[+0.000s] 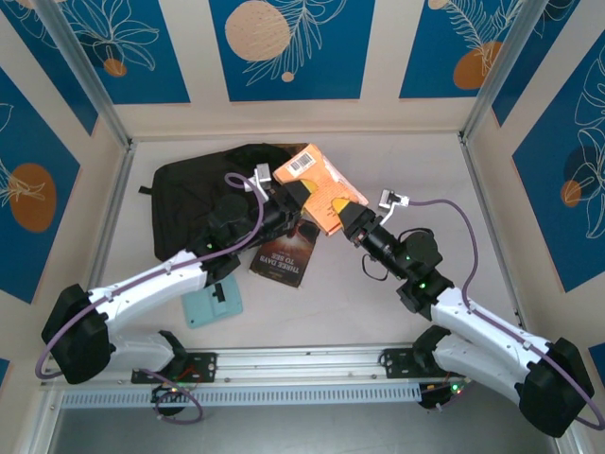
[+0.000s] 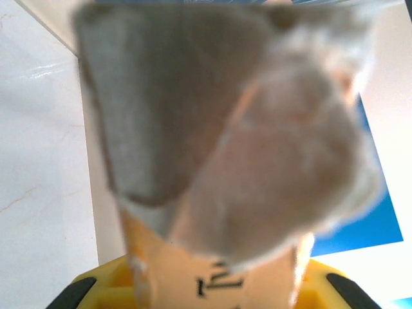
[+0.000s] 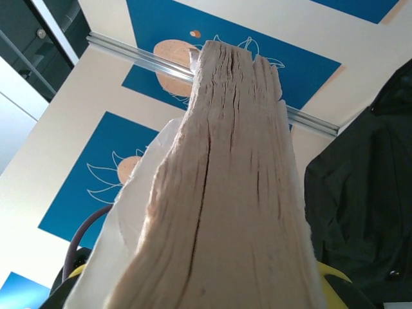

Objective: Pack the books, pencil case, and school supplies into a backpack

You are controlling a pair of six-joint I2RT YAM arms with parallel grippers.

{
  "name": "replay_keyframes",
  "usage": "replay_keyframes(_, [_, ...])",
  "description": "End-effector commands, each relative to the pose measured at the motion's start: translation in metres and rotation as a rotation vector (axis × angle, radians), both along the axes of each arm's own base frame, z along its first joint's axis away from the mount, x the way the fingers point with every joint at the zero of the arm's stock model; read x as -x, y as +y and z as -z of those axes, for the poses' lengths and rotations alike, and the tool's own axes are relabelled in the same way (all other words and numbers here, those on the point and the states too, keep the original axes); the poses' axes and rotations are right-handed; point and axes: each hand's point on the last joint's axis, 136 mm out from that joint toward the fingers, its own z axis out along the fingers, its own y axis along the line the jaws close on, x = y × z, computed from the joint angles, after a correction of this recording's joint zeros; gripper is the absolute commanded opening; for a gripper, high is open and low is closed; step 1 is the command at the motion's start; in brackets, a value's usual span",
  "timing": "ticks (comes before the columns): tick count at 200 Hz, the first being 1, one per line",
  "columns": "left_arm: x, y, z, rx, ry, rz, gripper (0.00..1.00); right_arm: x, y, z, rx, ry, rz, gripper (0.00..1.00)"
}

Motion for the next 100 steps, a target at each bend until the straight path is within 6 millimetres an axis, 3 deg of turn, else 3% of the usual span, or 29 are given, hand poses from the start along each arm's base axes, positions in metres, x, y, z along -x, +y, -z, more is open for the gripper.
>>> replay_keyframes(1, [0.008, -0.009, 0.001, -0.088, -0.017, 0.05, 0.0, -0.004, -0.008, -0.001, 0.058, -0.028, 0.055, 0.0])
replay_keyframes(21, [0.006, -0.004, 0.02, -0.312, -0.02, 0.044, 0.18, -0.005, -0.025, 0.008, 0.164, -0.013, 0.135, 0.0])
replay_keyframes(40, [0.001, 0.009, 0.031, -0.549, -0.049, 0.028, 0.42, -0.005, -0.055, 0.019, 0.272, 0.02, 0.26, 0.0])
replay_keyframes(53, [-0.005, 0.023, 0.039, -0.744, -0.073, 0.01, 0.49, -0.004, -0.076, 0.027, 0.332, 0.045, 0.334, 0.0])
replay_keyframes(62, [-0.013, 0.037, 0.046, -0.862, -0.064, -0.027, 0.59, -0.003, -0.088, 0.031, 0.369, 0.062, 0.373, 0.0])
replay_keyframes(82, [-0.035, 0.069, 0.058, -0.991, -0.012, -0.108, 0.64, 0.0, -0.104, 0.043, 0.403, 0.101, 0.402, 0.0])
replay_keyframes(100, [-0.056, 0.11, 0.073, -1.084, 0.09, -0.226, 0.71, 0.003, -0.108, 0.055, 0.417, 0.134, 0.389, 0.0])
